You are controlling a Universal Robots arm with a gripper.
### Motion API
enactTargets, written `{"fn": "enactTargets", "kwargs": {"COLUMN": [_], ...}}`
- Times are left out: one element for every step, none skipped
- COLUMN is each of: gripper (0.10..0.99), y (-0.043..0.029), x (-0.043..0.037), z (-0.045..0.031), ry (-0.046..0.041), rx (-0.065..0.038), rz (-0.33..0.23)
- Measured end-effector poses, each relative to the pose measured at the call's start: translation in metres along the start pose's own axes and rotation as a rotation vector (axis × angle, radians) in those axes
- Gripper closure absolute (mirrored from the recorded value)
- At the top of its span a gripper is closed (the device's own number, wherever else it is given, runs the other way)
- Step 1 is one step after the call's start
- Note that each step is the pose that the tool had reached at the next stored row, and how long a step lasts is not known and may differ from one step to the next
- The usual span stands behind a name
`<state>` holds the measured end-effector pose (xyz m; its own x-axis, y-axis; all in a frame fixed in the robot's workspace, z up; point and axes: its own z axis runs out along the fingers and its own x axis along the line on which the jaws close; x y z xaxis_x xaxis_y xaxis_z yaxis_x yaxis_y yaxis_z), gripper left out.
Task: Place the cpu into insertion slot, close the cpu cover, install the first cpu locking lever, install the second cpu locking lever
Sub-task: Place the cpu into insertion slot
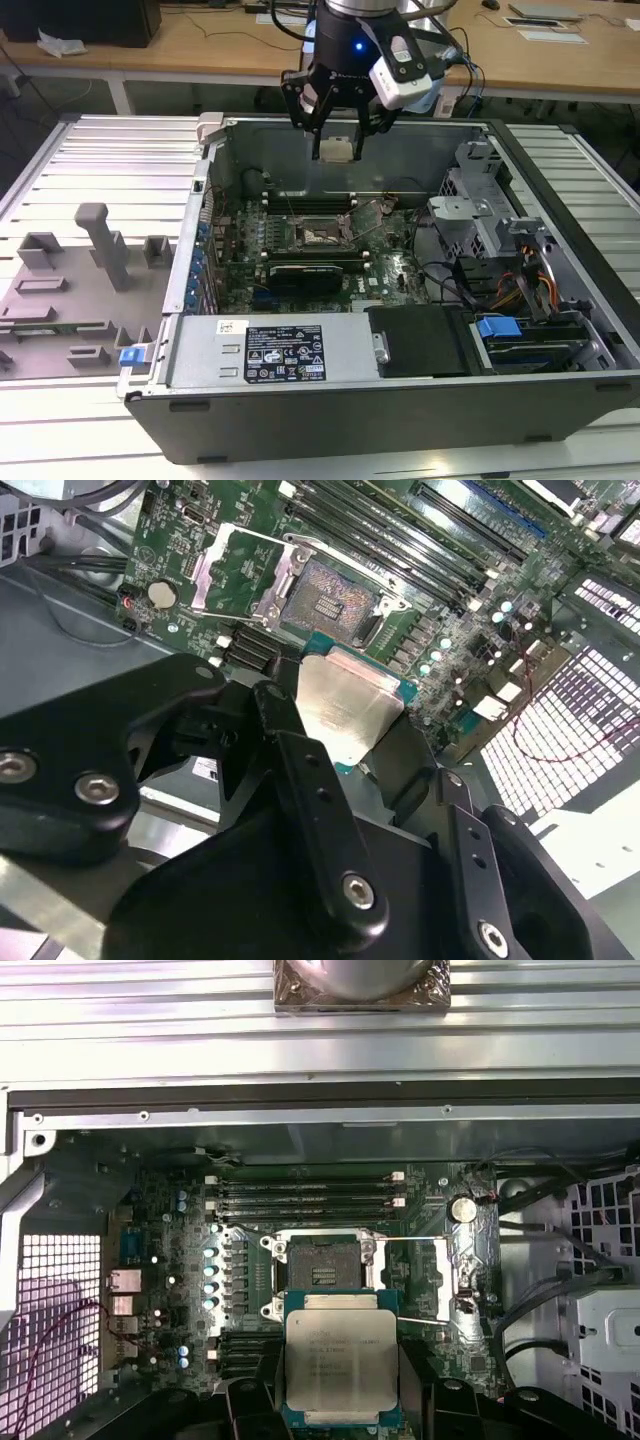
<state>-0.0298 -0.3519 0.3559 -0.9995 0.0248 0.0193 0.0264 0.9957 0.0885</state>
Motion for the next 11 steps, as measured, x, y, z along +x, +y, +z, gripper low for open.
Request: {"fn": "enactTargets", "kwargs": {"gripper": [0.545, 0.545, 0.545, 0.545, 0.545, 0.545, 0.545, 0.545, 0.545, 0.545, 0.545], "y": [-0.0001, -0.0002, -0.0003, -0.0005, -0.0008, -0.0009, -0.0010, -0.0011, -0.0011, -0.0010, -0.0009], "x": [0.0000, -0.0001, -0.0001, -0.0001, -0.0002, -0.0002, -0.0002, -0.0002, -0.0003, -0.0003, -0.0003], "z": [0.0011, 0.0020, 0.0039, 0.0063, 0.0090, 0.0104, 0.0115, 0.0123, 0.0137, 0.0154, 0.0164], "ry": [0.0000, 0.0000, 0.0000, 0.0000, -0.0001, -0.0001, 0.0000, -0.0001, 0.0000, 0.0000, 0.0000], "rx": [0.000, 0.000, 0.000, 0.000, 0.000, 0.000, 0.001, 0.001, 0.001, 0.001, 0.001], "rz": [0.000, 0.000, 0.000, 0.000, 0.000, 0.000, 0.000, 0.000, 0.000, 0.000, 0.000]}}
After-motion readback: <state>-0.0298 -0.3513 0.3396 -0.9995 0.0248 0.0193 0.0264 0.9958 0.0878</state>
